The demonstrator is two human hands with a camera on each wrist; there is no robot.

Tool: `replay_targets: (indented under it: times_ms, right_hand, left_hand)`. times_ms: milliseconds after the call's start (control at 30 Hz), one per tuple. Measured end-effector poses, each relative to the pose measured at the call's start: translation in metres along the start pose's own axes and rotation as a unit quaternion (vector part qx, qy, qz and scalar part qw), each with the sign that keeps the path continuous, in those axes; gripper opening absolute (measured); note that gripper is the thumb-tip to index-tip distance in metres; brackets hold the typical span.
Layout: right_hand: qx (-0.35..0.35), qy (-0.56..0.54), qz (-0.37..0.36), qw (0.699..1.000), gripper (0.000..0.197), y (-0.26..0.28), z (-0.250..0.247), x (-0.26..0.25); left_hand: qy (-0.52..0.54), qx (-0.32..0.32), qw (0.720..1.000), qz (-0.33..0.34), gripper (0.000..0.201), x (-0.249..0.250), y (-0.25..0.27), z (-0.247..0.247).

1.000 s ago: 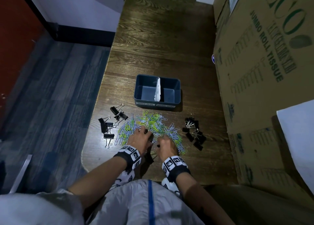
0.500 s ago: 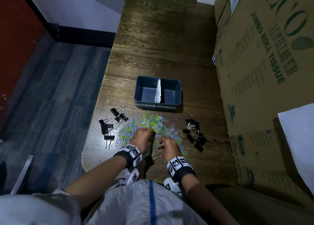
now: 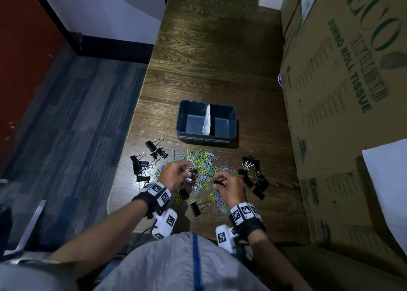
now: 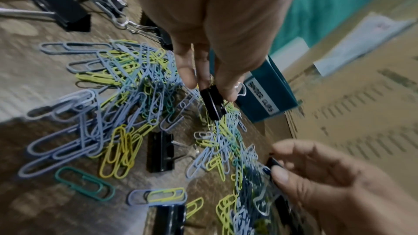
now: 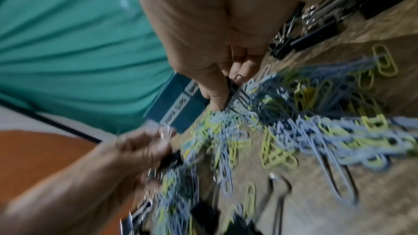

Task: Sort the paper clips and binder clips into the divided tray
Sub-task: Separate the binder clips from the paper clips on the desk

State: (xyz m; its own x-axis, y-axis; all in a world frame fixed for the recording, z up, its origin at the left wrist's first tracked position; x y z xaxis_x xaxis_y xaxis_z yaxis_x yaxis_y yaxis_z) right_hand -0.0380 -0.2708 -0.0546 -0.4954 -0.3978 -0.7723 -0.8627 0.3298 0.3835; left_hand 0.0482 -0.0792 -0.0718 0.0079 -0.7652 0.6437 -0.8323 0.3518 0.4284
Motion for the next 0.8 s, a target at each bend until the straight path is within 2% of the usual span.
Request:
replay_targets:
  times_ms: [100, 200, 433, 533, 667, 733, 800]
  right_hand:
    - [0.006, -0.025, 0.017, 1.000, 0.025, -0.001, -0.010, 0.003]
    - [-0.005, -0.023, 0.009, 1.000, 0.029, -0.001, -0.012, 0.001]
    - [0.007, -0.038, -0.035, 0.999, 0.023, -0.001, -0.022, -0.005]
    - [0.017, -0.061, -0.031, 0.998, 0.029, -0.005, -0.030, -0.001]
    - [-0.029, -0.105, 0.010, 0.994, 0.036, -0.011, -0.031, 0.006]
    - [-0.038, -0.090, 0.014, 0.995, 0.035, -0.012, -0.032, 0.009]
    - [-0.030, -0.034, -0.015, 0.999, 0.030, -0.013, -0.034, 0.006]
  left_hand:
    - [0.009, -0.011, 0.999, -0.032, 0.020, -0.013, -0.003, -0.004]
    - [0.044, -0.018, 0.998, -0.049, 0.009, -0.019, -0.005, -0.005]
    - [0.017, -0.018, 0.999, -0.033, 0.010, -0.033, -0.001, -0.012]
    - [0.061, -0.009, 0.996, -0.064, 0.006, -0.041, 0.000, -0.018]
    - [0.154, -0.017, 0.984, -0.091, 0.003, -0.043, 0.002, -0.022]
    - [0.146, -0.005, 0.986, -0.085, 0.002, -0.044, 0.000, -0.027]
    - [0.108, 0.008, 0.992, -0.071, 0.003, -0.042, -0.001, -0.034]
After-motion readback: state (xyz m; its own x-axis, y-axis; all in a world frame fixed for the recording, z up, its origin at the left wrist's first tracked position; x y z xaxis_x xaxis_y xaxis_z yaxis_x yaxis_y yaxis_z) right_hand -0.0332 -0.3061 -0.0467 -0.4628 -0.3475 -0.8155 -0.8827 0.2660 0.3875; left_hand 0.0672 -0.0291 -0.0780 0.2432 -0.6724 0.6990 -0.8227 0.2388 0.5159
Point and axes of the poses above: each hand's wrist, its own y-axis away from the middle knuckle, its own z-axis out of the palm, x = y × z, the point moved 10 cm from there along -y, towards the middle knuckle, and after that the axes turned 11 degrees about -y, right-handed, at the moved point
